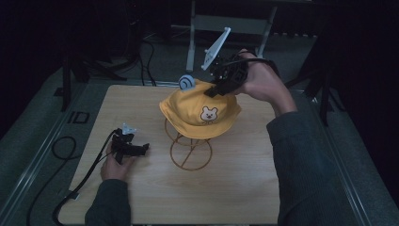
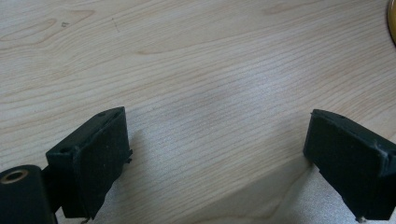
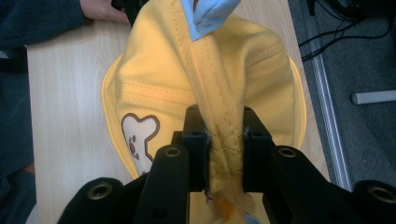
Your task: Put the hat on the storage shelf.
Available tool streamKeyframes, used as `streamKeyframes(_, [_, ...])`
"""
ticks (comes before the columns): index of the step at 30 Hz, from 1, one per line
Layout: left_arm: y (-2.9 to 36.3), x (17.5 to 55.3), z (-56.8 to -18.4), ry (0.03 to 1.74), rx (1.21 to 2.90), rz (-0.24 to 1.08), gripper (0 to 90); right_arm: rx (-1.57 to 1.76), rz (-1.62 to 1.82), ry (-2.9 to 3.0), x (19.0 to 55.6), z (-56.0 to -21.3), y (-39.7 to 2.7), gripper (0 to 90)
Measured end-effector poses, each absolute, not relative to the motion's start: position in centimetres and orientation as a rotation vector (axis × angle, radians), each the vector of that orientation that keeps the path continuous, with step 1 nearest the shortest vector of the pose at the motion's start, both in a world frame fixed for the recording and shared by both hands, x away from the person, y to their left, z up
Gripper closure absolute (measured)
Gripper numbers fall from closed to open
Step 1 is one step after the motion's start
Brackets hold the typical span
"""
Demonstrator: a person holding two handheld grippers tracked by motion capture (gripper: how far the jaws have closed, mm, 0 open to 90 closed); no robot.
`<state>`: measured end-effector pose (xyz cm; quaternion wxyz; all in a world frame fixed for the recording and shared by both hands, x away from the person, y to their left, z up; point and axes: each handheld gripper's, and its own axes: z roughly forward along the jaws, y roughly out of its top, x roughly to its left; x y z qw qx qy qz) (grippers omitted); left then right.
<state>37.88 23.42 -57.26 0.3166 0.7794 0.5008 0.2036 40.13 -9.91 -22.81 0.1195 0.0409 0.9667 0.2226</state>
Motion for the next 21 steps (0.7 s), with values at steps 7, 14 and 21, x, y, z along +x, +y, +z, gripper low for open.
streamKeyframes(7, [23.4,37.9,-57.3,1.318,2.053,0.536,6.8,0.104,0.643,2.835,40.1,-23.1,-9.4,76.7])
streamKeyframes(14, [23.4,37.9,-57.3,1.318,2.052,0.535,6.8,0.091,0.610,2.855,40.0,-23.6,-8.8,76.7])
streamKeyframes(21, [23.4,37.9,-57.3,1.318,2.052,0.536,6.8,0.077,0.618,2.867,40.1,-24.0,-8.2,76.7])
